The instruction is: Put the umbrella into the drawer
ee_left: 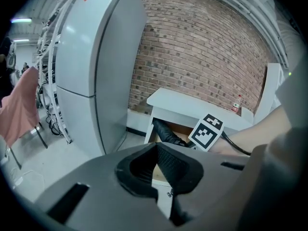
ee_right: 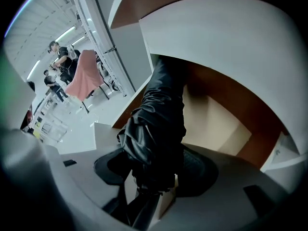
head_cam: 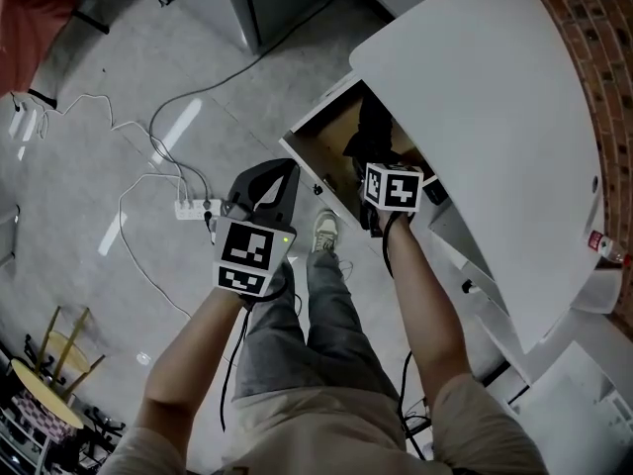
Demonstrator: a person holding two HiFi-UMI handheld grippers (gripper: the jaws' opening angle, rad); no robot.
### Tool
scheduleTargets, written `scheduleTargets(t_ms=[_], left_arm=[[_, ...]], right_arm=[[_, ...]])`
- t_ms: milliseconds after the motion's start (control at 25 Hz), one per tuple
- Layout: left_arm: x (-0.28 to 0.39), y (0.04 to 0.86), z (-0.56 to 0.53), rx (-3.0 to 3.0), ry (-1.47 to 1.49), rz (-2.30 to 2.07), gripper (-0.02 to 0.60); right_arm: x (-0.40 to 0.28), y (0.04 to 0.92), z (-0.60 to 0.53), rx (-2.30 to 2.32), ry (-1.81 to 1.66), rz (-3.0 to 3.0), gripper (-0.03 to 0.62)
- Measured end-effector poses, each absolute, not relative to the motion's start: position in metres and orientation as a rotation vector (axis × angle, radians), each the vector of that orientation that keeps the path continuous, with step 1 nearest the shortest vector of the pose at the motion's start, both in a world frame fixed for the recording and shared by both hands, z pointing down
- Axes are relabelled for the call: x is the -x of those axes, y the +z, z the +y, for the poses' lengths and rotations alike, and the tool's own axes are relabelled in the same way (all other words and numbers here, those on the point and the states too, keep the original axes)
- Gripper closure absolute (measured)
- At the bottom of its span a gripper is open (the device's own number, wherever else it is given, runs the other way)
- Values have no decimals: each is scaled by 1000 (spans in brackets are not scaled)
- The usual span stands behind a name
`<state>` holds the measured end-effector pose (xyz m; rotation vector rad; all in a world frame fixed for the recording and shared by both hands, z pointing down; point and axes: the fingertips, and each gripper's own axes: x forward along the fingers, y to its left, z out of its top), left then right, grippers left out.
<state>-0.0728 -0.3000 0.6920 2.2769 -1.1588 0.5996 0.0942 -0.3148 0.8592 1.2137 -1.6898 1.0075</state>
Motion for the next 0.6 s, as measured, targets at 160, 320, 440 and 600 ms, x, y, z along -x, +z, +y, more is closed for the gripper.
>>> scheduleTargets(t_ms=[160,320,440,600], left_arm=[[67,708,-303,-2262,608,-1148,574],[61,721,-302,-2258,628,-1121,575],[56,726,-300,-2254,634,-1107,574],[50,730,-298,-2252,640,-1085,575]], right_arm=[[-98,874,-320,-1223,950,-1717,339],[-102,892,-319,-1228,947,-1697,339],[-107,905,-320,-1231,988,-1660,333],[-112,916,-321,-1217,951,-1637,333]])
